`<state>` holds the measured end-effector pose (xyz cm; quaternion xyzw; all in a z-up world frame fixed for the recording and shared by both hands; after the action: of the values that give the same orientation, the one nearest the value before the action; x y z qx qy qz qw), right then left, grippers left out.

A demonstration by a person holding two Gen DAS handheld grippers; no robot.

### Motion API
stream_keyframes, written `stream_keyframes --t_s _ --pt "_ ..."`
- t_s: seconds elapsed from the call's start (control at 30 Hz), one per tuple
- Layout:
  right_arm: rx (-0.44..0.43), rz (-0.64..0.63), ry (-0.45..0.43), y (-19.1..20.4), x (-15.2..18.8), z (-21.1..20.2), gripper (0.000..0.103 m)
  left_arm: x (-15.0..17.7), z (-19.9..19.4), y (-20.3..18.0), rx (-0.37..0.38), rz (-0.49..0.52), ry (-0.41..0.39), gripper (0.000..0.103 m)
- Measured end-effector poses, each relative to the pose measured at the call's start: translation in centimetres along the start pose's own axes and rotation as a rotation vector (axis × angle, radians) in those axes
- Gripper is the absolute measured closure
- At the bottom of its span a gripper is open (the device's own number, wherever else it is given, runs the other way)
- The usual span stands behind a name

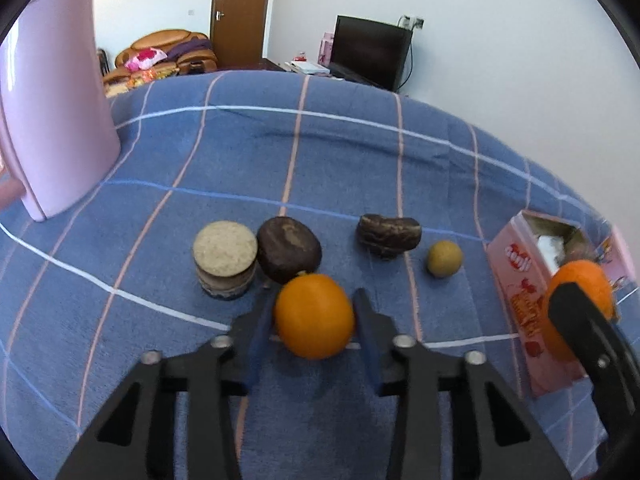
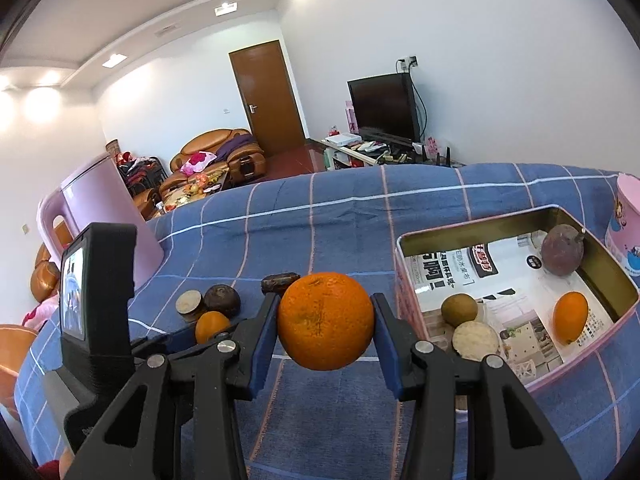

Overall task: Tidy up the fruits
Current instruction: 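Grasp the second orange with the left gripper while the right gripper holds its orange, then carry the orange with the left gripper while the right gripper carries its orange over the tin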

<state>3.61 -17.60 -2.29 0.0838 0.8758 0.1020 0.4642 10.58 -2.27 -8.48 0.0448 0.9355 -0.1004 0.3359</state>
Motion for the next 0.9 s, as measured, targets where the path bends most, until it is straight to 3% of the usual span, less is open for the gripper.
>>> stream_keyframes --t_s 0.23,0.53,0.9 --pt "0.010 0.000 -0.034 -0.1 -0.4 -0.7 0.056 0.7 -2.2 2.5 0.072 -0.112 -0.083 0.066" --pt "0.059 -0.110 -0.131 1.4 -0.7 -2.1 0.055 -0.3 -6.3 1.8 -0.014 -0.048 -0.305 0.066" --pt "0.078 -0.181 -0.134 1.3 0.0 -2.0 0.055 0.7 -8.0 1.5 -0.091 -0.023 -0.334 0.066"
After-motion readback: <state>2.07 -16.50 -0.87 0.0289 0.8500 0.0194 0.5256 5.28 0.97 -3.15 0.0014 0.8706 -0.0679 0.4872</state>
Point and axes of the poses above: each gripper's, at about its wrist camera, not at the fingertips, and z roughly the way its jaws point, y to its left, x to its underside, the point moved 5 cm from there along z, roughly the way its jaws point, and after that the axes turned 3 degrees about z, right-handed, at the moved point
